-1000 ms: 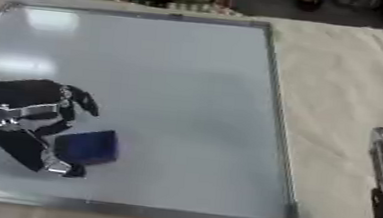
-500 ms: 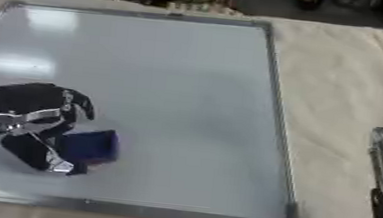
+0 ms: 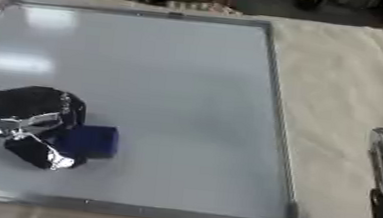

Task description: Wipe the whiteboard clean with a brush.

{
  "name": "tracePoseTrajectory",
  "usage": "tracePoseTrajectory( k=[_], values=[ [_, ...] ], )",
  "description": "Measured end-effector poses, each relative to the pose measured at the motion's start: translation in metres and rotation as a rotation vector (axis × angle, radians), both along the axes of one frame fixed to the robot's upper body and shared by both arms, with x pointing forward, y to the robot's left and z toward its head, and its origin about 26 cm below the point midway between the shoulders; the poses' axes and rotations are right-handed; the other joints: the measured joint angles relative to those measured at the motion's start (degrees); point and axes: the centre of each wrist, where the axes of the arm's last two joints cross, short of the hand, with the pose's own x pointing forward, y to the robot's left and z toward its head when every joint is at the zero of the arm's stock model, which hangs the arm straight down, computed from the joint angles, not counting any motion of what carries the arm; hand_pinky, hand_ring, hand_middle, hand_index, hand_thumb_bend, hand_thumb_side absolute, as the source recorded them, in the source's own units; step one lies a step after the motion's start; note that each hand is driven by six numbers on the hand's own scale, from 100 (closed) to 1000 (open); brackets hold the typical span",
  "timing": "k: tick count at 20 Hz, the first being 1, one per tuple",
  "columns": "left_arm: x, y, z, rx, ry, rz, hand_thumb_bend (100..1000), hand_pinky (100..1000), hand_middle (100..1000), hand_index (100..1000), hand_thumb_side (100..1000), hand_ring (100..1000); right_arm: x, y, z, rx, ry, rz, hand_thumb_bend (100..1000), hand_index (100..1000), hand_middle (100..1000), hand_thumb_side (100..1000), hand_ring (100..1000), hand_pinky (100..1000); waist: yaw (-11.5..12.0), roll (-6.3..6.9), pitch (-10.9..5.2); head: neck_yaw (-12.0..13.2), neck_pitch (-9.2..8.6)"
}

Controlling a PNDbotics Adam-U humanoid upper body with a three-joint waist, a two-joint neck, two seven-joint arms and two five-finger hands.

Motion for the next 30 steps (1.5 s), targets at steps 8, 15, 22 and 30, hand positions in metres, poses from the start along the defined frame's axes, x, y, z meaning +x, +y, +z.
tracePoseTrajectory(
  k=[8,15,22,30],
  values=[
    [-0.007,-0.006,0.005,-0.016,-0.069,-0.073,517,702,755,104,511,825,0.000,0.001,-0.001,0.002,0.007,0.006,100,880,694,1000,872,885,0.0,-0.18,0.04,0.0,-0.02],
    [-0.007,-0.008,0.004,-0.011,-0.099,-0.089,479,692,751,102,492,814,0.000,0.001,-0.001,-0.002,0.010,0.011,100,880,691,1000,871,885,0.0,-0.30,0.04,0.0,-0.41],
    [-0.002,-0.005,-0.004,-0.010,-0.083,-0.062,425,669,737,100,450,792,0.000,0.001,-0.001,0.001,0.010,0.016,100,881,691,1000,870,887,-0.1,-0.34,0.04,0.0,-0.42],
    [0.000,-0.006,-0.007,-0.024,-0.058,-0.055,390,638,690,100,428,758,0.000,0.001,-0.002,0.002,0.013,0.015,100,881,692,1000,871,889,-0.1,-0.35,0.04,0.0,-0.44]
  ],
)
